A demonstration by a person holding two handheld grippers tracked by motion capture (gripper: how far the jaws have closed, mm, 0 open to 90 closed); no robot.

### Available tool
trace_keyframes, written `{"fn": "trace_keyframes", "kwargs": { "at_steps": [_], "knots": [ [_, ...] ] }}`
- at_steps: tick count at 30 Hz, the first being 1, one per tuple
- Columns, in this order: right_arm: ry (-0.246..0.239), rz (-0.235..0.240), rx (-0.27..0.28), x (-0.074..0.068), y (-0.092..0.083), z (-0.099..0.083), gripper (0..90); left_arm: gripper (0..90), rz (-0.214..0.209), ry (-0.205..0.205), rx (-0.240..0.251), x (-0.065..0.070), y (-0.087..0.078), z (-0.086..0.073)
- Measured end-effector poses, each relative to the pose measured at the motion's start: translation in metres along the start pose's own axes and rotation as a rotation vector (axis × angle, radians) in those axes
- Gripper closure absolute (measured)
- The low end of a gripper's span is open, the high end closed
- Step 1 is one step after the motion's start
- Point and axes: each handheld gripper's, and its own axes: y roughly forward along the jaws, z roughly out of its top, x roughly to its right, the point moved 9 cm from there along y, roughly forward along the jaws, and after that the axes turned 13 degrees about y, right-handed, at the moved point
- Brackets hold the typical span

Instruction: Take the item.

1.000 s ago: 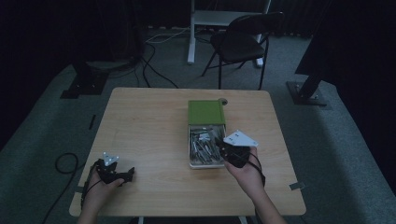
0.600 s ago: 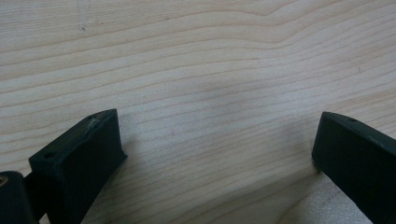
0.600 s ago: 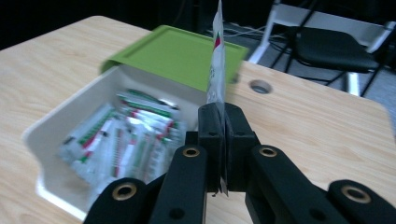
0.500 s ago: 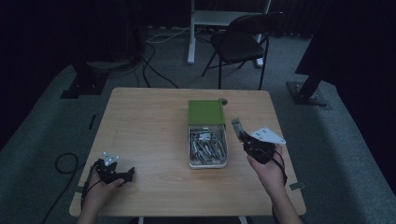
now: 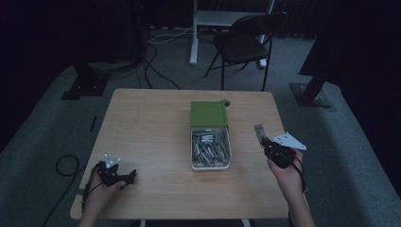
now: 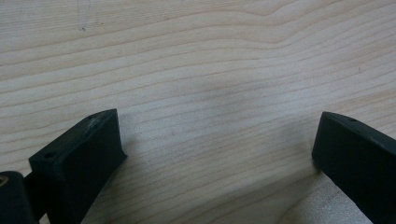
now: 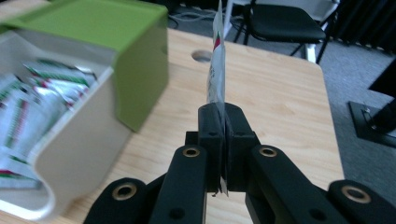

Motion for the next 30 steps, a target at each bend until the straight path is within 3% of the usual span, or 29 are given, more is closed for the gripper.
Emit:
{"fn": "trace_keyframes", "kwargs": {
  "at_steps": [19,25,30],
  "knots": [
    [0.003,-0.14,-0.124,0.058,0.027,-0.053,87.8,2.3,0.0,0.0,0.0,0.0,0.0,0.0],
    [-0.031,-0.188,-0.154,0.07,0.034,-0.065,87.8,2.3,0.0,0.0,0.0,0.0,0.0,0.0],
    [-0.036,-0.202,-0.173,0.073,0.038,-0.072,87.8,2.3,0.0,0.0,0.0,0.0,0.0,0.0]
  ]
}}
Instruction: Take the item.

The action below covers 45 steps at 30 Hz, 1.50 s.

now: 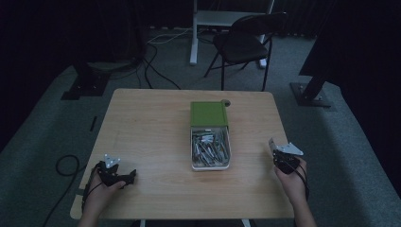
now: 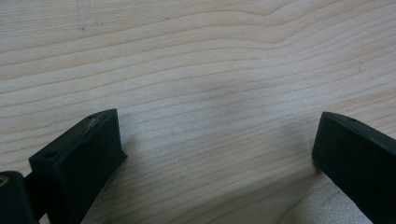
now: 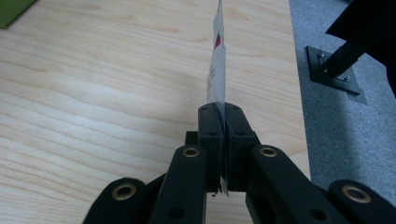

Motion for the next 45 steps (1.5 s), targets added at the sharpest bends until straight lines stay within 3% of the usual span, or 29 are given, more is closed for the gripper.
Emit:
{"fn": "trace_keyframes", "kwargs": {
  "at_steps": [6,15,18,24,27,31,36,45],
  "knots": [
    [-0.014,0.003,-0.004,-0.005,0.004,-0.004,87.7,2.3,0.0,0.0,0.0,0.0,0.0,0.0],
    [-0.06,0.039,-0.011,-0.026,0.006,-0.01,87.4,2.3,0.0,0.0,0.0,0.0,0.0,0.0],
    [-0.052,0.081,-0.039,-0.036,0.01,-0.016,87.0,2.3,0.0,0.0,0.0,0.0,0.0,0.0],
    [-0.078,0.096,-0.062,-0.044,0.018,-0.027,84.0,2.3,0.0,0.0,0.0,0.0,0.0,0.0],
    [-0.067,0.13,-0.069,-0.047,0.016,-0.026,75.9,2.3,0.0,0.0,0.0,0.0,0.0,0.0],
    [-0.098,0.162,-0.074,-0.051,0.014,-0.027,64.4,2.3,0.0,0.0,0.0,0.0,0.0,0.0],
    [-0.078,0.224,-0.086,-0.059,0.007,-0.029,52.6,2.3,0.0,0.0,0.001,0.0,0.0,0.0],
    [-0.026,0.347,-0.04,-0.074,-0.011,-0.017,34.2,2.3,0.0,0.0,0.0,0.0,0.0,0.0]
  ]
}}
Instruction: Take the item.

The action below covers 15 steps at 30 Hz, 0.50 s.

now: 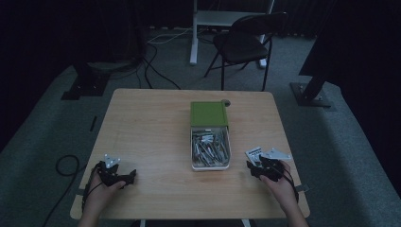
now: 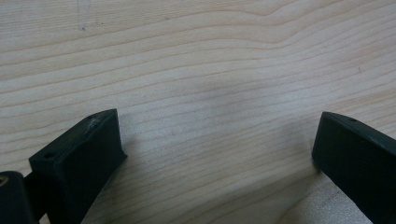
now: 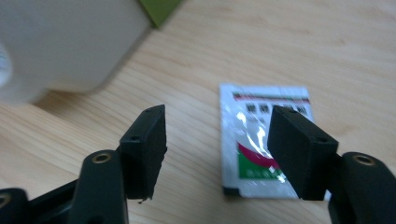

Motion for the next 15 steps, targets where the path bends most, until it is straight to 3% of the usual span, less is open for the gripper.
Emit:
{"fn": "trace_keyframes", "kwargs": {
  "at_steps": [15],
  "knots": [
    [-0.025,0.133,0.04,-0.021,0.003,0.0,19.5,2.3,0.0,0.0,0.0,0.0,0.0,0.0]
  ]
}}
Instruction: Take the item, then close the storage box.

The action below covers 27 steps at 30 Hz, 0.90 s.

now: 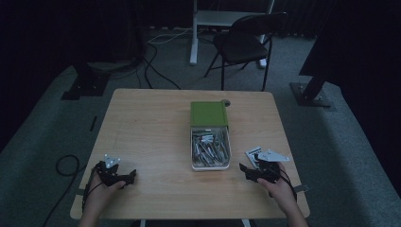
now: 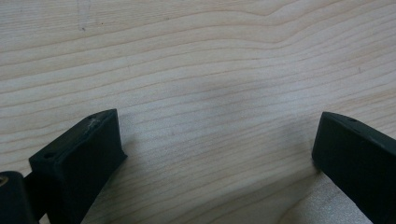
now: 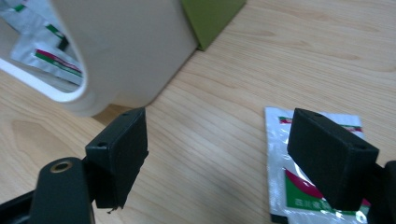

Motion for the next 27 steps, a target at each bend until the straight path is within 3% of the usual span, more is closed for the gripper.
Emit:
{"fn": "trace_keyframes", "kwargs": {
  "at_steps": [10,13,20,27],
  "knots": [
    [-0.032,0.046,-0.042,-0.01,0.003,-0.01,13.8,2.4,0.003,-0.005,0.001,0.0,0.0,0.0],
    [-0.027,0.048,-0.048,-0.01,0.003,-0.011,13.8,2.4,-0.013,0.017,0.005,0.003,0.0,0.001],
    [-0.027,0.057,-0.047,-0.011,0.001,-0.008,13.8,5.5,-0.053,0.065,0.033,0.019,0.0,0.008],
    [-0.018,0.066,-0.034,-0.012,0.0,-0.001,13.7,5.5,-0.128,0.115,0.071,0.045,0.002,0.024]
  ]
}}
